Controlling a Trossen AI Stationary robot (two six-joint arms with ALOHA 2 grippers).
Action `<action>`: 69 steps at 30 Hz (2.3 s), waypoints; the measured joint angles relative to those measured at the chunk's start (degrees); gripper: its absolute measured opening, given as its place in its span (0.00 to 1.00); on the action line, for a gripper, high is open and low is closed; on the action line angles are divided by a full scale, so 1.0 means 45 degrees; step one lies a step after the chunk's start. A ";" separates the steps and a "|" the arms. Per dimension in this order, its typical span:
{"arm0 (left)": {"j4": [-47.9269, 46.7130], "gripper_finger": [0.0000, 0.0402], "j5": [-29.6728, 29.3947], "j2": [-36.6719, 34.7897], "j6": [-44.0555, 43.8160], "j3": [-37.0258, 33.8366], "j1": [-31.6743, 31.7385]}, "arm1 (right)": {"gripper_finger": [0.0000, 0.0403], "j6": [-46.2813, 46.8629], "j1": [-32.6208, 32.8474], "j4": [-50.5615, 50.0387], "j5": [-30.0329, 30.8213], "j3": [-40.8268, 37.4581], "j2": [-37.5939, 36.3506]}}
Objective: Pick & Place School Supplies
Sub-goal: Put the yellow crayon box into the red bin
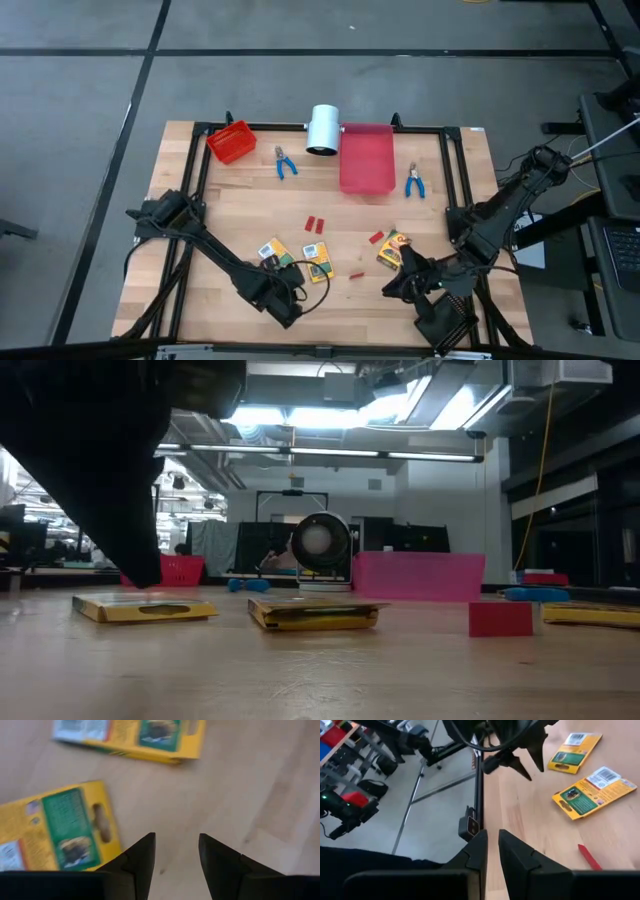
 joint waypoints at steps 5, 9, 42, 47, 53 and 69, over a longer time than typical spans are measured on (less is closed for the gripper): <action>-0.0377 0.36 -0.0054 -0.0044 -0.0533 -0.0010 0.0134 | 0.13 0.0066 0.0453 0.0208 0.1370 0.0000 -0.0005; -0.0362 0.36 0.0062 -0.0044 -0.0666 -0.0097 0.0403 | 0.13 0.0090 0.0716 0.0196 0.1885 0.0000 -0.0006; -0.1267 0.36 0.3444 -0.0586 -0.3338 -0.0180 0.2599 | 0.13 0.0672 0.0974 0.1442 0.2274 0.0000 -0.0010; -0.0999 0.36 0.3447 -0.0520 -0.2854 -0.0188 0.2599 | 0.13 0.0681 0.0974 0.1525 0.2279 0.0000 -0.0010; -0.1004 0.36 0.3431 -0.0520 -0.2432 -0.0194 0.2603 | 0.13 0.0686 0.0976 0.1625 0.2279 0.0000 -0.0010; -0.0646 0.36 0.3877 0.0345 -0.1759 -0.0175 0.2560 | 0.13 0.0773 0.1275 0.1872 0.2408 0.0000 -0.0010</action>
